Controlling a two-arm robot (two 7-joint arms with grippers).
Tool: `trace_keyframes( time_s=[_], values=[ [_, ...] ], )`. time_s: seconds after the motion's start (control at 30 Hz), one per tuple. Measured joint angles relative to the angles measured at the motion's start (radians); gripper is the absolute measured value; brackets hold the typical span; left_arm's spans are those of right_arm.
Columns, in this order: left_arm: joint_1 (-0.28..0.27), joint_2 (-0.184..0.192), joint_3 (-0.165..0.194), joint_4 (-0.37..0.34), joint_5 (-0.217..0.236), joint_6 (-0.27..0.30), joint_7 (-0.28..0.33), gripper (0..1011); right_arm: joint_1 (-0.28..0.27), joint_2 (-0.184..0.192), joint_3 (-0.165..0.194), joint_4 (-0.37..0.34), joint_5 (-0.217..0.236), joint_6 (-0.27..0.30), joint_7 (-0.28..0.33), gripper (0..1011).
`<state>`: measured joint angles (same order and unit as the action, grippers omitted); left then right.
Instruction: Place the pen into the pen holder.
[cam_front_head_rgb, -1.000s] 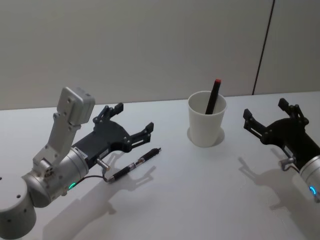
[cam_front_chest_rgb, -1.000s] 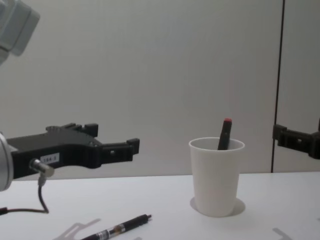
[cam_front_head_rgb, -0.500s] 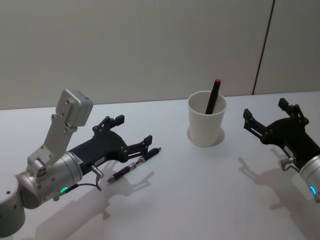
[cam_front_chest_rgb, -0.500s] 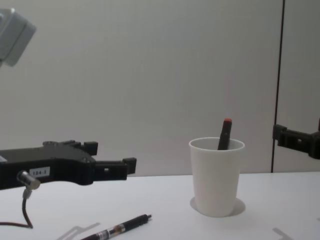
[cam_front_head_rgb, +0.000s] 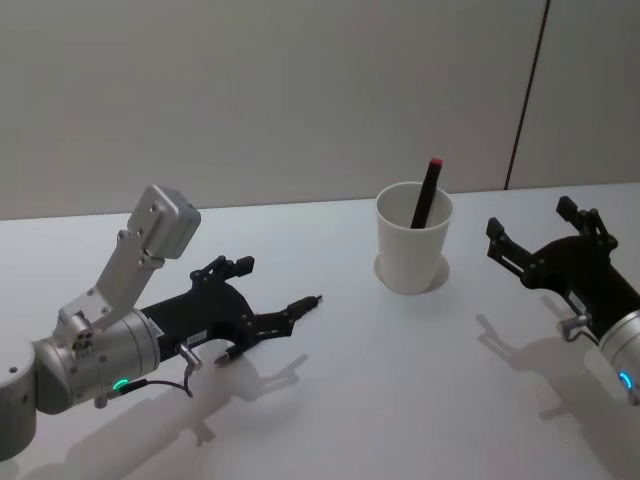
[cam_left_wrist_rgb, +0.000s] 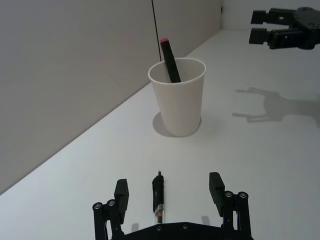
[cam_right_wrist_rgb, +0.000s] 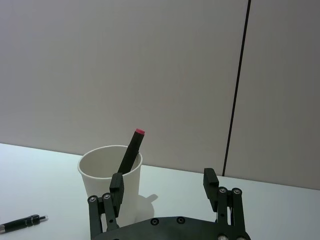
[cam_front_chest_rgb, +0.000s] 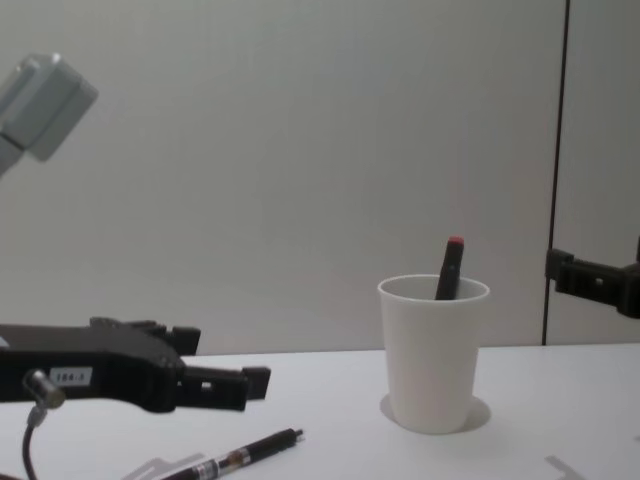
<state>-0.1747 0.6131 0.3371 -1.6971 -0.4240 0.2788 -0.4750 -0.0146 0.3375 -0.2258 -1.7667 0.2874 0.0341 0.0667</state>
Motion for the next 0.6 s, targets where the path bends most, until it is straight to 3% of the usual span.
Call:
trace_keyframes(
  time_s=[0.6],
  values=[
    [-0.017, 0.01, 0.007, 0.024, 0.034, 0.135, -0.047, 1001, 0.0, 0.0, 0.0, 0.0, 0.0, 0.0, 0.0, 1001]
  ],
)
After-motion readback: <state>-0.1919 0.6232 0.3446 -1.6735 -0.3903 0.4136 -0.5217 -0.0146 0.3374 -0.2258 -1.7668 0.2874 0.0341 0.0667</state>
